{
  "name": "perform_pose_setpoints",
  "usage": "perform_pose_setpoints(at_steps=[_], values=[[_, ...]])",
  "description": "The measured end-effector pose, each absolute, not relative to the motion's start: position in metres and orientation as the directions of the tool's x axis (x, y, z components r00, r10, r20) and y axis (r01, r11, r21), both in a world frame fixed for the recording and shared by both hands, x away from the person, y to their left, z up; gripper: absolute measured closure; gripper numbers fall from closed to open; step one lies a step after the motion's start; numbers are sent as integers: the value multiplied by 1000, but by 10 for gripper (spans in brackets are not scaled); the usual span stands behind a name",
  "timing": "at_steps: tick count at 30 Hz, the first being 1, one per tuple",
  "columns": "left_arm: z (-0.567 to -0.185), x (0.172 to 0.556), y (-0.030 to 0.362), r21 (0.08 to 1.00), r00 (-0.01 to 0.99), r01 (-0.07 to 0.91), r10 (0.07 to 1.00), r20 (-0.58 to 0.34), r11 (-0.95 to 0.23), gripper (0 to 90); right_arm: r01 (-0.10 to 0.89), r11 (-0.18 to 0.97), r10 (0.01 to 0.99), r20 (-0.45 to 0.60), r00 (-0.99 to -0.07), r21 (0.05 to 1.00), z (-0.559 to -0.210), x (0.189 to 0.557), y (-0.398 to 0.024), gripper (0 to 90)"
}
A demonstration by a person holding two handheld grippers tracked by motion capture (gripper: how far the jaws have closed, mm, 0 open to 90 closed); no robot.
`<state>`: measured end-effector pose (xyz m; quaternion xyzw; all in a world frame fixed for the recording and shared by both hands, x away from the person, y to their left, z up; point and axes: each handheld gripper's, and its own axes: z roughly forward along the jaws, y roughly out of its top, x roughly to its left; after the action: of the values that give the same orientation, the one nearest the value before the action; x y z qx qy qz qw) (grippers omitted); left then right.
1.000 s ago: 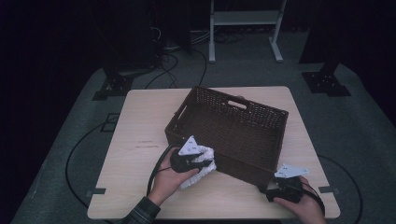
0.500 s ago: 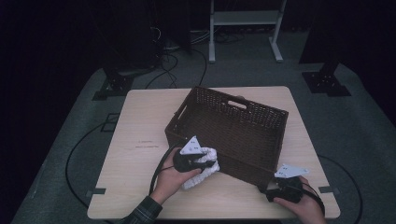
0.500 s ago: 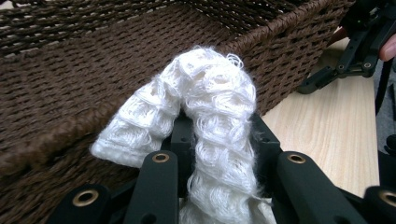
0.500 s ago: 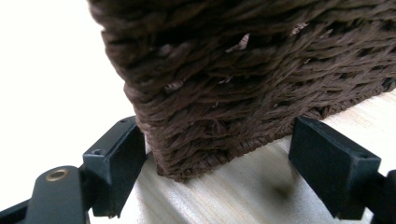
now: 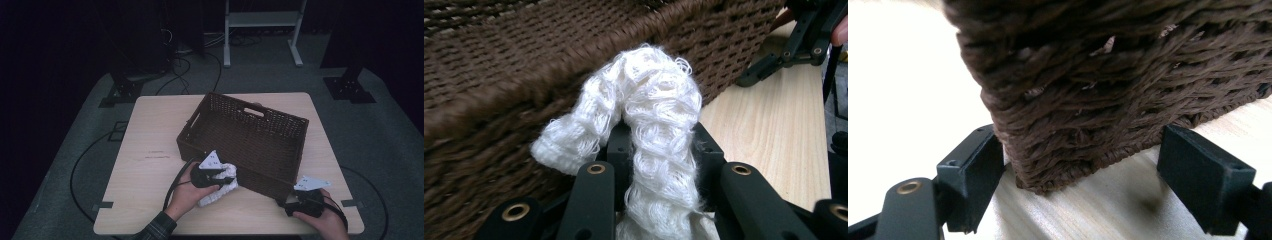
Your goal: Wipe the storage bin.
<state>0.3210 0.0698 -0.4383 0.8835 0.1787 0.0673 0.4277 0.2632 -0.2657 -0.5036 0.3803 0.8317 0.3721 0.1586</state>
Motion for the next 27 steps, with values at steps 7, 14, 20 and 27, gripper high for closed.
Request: perform_pose_setpoints(at_steps=[7, 14, 20, 27], values=[[-453, 321, 59, 747, 933, 264, 357, -38, -610, 691, 515, 434, 751, 19, -660, 740, -504, 263, -266, 183], [-464, 321, 54, 718, 937, 270, 348, -41, -642, 691, 513, 435, 750, 18, -662, 740, -504, 263, -266, 183], [-472, 321, 49, 695, 937, 280, 345, -49, -662, 693, 514, 434, 750, 19, -661, 740, -504, 263, -266, 183], [-472, 319, 48, 693, 938, 271, 345, -34, -668, 695, 513, 435, 749, 18, -662, 740, -504, 263, -266, 183]])
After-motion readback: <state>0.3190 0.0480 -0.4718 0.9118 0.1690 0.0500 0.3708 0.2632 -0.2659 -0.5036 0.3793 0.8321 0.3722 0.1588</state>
